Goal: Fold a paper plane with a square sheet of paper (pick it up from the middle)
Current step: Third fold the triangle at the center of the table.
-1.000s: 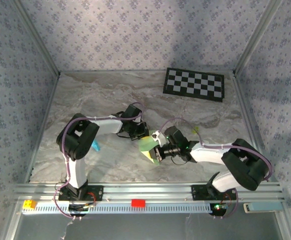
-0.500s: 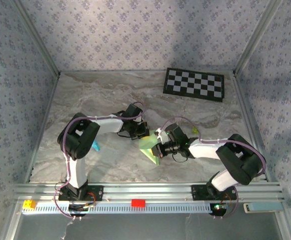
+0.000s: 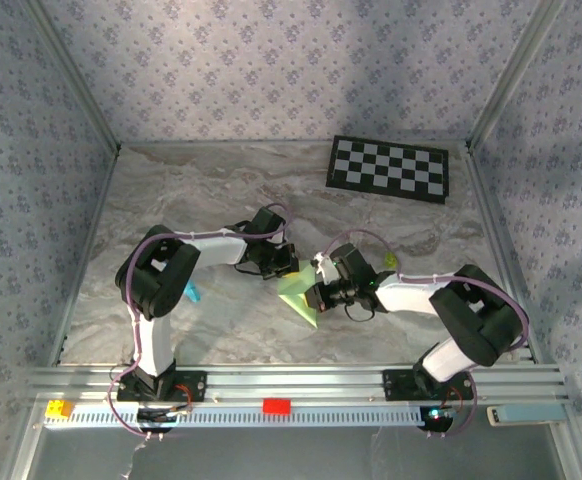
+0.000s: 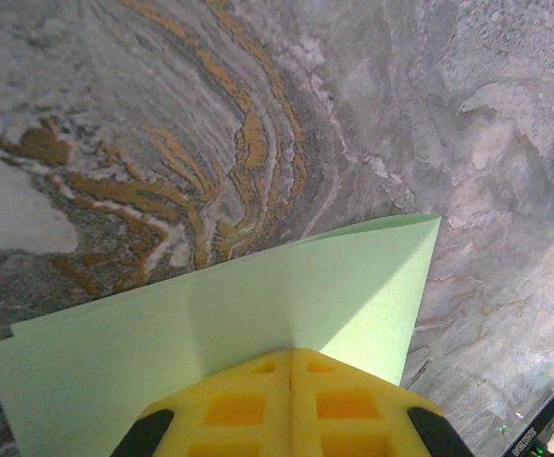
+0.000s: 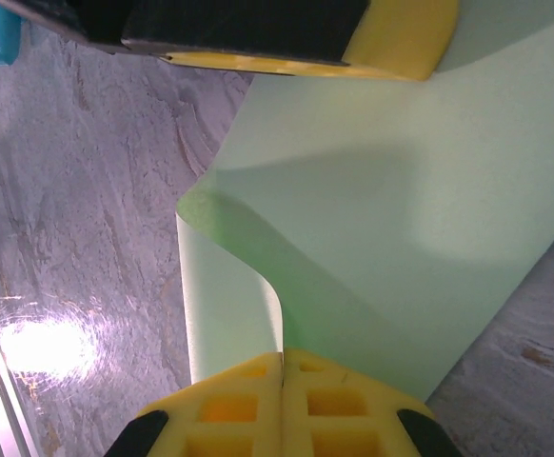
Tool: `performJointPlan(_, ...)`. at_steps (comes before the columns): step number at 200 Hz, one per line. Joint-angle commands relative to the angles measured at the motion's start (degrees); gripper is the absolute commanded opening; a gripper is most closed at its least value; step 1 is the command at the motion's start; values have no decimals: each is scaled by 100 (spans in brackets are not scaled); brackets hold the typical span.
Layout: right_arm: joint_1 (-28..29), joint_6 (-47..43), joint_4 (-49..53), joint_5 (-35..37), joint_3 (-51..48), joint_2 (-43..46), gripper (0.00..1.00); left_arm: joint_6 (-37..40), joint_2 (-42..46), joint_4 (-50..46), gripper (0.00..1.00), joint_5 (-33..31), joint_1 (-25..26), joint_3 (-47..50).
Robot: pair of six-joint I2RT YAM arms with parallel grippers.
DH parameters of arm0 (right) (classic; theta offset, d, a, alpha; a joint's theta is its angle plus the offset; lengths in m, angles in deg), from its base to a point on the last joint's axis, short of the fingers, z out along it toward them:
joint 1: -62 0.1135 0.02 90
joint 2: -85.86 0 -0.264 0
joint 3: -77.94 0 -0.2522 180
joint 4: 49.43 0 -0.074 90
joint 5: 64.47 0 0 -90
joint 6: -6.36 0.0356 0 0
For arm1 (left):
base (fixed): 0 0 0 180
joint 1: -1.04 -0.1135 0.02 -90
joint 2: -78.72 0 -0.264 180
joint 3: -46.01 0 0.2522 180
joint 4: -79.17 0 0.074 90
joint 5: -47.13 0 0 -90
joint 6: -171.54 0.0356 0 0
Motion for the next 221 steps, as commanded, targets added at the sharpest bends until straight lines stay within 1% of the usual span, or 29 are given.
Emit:
performJointPlan(1, -35, -21, 164, 78, 131, -79, 0, 117, -222, -331, 4, -176, 54, 0)
performJointPlan(83, -39, -56, 361, 49, 118, -52, 0, 101, -169, -357, 4, -193, 54, 11)
performJointPlan(116, -32, -20, 307, 239, 85, -43, 0, 109, -169, -362, 3, -202, 54, 20)
performJointPlan(221, -37, -108, 445, 187, 224, -145, 0, 101, -187, -349, 3, -193, 53, 24)
